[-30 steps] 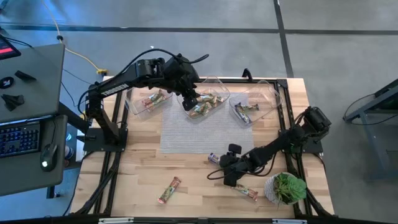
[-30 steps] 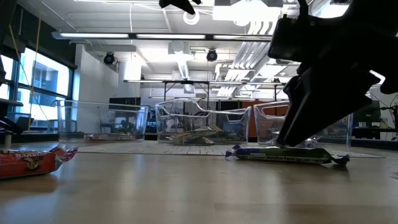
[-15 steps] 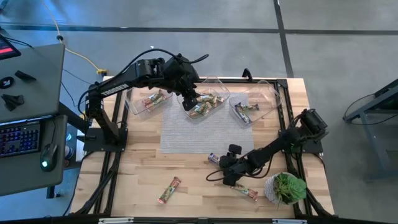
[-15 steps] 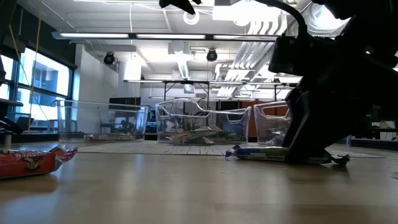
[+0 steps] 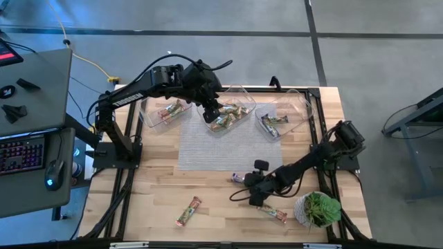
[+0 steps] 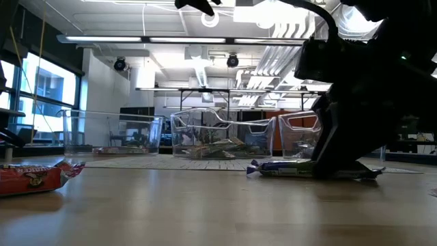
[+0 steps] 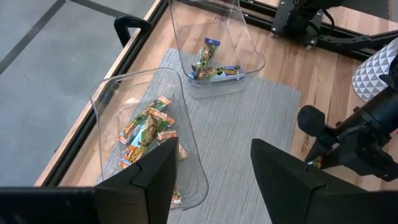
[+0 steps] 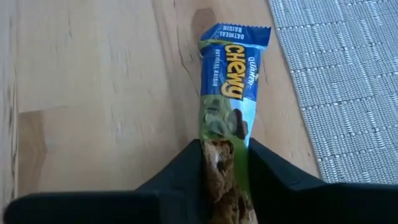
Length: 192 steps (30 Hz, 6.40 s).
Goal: Pick and place Granola Bars by type
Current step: Put the blue granola bar into the right transparent bin, then put the red granola bar into the left transparent bin
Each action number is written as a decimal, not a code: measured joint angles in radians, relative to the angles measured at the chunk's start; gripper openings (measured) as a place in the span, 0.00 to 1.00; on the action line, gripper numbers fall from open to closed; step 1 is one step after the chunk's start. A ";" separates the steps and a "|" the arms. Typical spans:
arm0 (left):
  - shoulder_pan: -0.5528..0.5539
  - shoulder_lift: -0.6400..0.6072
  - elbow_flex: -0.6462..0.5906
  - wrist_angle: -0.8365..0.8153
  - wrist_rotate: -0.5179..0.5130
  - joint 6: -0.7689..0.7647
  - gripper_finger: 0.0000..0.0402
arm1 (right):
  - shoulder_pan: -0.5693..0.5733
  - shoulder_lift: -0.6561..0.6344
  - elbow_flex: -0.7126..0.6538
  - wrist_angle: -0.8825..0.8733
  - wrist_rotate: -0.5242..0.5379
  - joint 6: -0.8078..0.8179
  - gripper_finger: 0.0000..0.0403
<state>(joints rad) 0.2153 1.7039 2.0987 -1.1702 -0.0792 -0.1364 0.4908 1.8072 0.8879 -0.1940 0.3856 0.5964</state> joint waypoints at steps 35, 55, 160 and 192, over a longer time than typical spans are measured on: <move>0.000 0.000 0.000 0.027 0.000 0.000 0.49 | -0.577 -0.790 -0.065 -0.806 0.481 -0.242 0.18; 0.000 0.000 0.000 0.024 0.000 0.000 0.49 | -1.109 -0.650 -0.147 -0.503 -0.248 -0.593 0.18; -0.775 -0.050 -0.954 0.327 -0.018 -1.364 0.49 | -0.575 -0.522 0.291 -0.586 -0.265 -0.578 0.39; -0.843 0.154 -1.026 0.819 0.146 -1.282 0.49 | -0.576 -0.521 0.291 -0.533 -0.234 -0.631 0.39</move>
<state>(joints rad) -0.6277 1.8582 1.0725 -0.3516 0.0673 -1.4183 -0.0853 1.2858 1.1790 -0.7275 0.1513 -0.0341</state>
